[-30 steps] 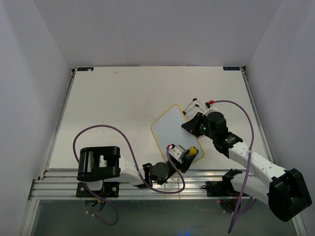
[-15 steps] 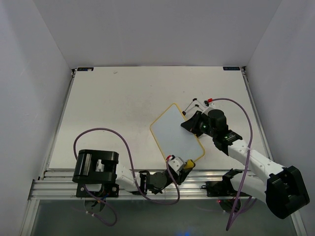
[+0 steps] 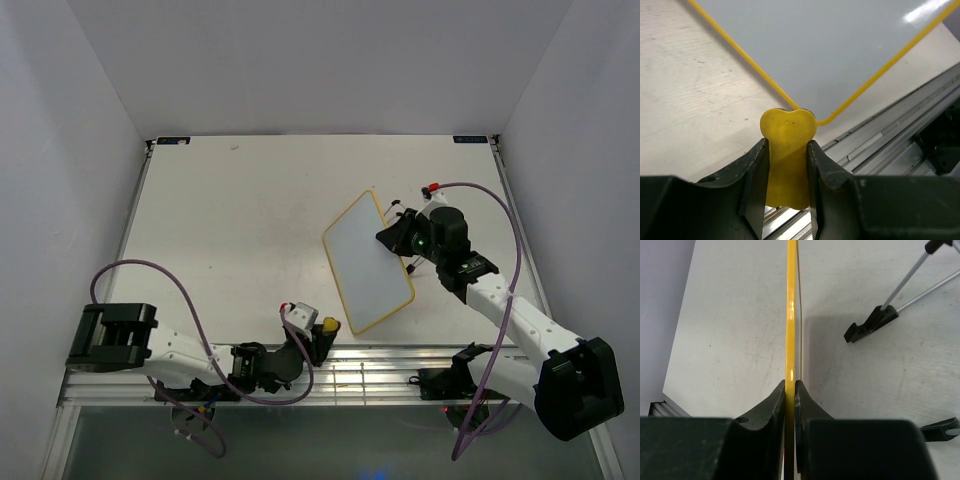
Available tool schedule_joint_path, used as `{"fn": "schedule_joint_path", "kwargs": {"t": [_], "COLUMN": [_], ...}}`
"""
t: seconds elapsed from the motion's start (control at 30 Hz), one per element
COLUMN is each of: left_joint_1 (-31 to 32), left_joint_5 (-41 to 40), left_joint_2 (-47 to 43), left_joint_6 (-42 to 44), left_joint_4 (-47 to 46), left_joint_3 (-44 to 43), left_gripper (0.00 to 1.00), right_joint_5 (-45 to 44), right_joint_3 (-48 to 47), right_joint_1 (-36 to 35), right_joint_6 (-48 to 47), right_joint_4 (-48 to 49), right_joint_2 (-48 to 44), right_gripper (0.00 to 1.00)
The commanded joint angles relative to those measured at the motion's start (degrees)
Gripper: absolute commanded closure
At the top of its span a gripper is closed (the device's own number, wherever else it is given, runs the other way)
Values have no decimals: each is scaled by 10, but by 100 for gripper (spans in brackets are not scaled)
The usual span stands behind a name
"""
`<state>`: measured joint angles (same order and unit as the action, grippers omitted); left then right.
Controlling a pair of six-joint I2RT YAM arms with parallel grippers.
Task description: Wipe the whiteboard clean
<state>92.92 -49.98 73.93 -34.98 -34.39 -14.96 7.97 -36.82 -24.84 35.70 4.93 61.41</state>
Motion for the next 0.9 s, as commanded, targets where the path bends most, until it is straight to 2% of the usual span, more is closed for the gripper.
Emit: {"fn": "schedule_joint_path", "kwargs": {"t": [0.0, 0.03, 0.07, 0.1, 0.17, 0.27, 0.4, 0.53, 0.73, 0.87], "left_joint_1": [-5, -8, -14, -22, -62, -128, -202, -312, -399, -415], "left_joint_5": [-59, -64, -69, -71, -63, -27, 20, 96, 131, 146], "left_joint_2": [-71, -82, -91, -109, -119, -126, -114, -51, 53, 126], "left_joint_6": [-108, -120, -139, -196, -248, -274, -231, -144, -115, -105], "left_joint_4": [147, 168, 226, 265, 384, 461, 485, 442, 494, 545], "left_joint_3": [12, 12, 9, 3, -14, -47, -91, -121, -209, -280], "left_gripper": [94, 94, 94, 94, 94, 94, 93, 92, 89, 85], "right_joint_5": [21, 23, 29, 34, 51, 66, 47, 10, -27, -35], "right_joint_3": [-63, -69, -81, -87, -110, -139, -219, -297, -403, -415], "right_joint_1": [3, 3, 4, 5, 6, 7, 9, 15, 25, 42], "right_joint_6": [-26, -30, -39, -42, -54, -67, -123, -184, -270, -295], "right_joint_4": [28, 25, 18, 16, 5, -25, -103, -200, -342, -382], "right_joint_2": [-8, -4, -2, -1, 3, 3, -12, -17, -18, -36], "right_gripper": [92, 92, 92, 92, 92, 92, 92, 92, 92, 92]}}
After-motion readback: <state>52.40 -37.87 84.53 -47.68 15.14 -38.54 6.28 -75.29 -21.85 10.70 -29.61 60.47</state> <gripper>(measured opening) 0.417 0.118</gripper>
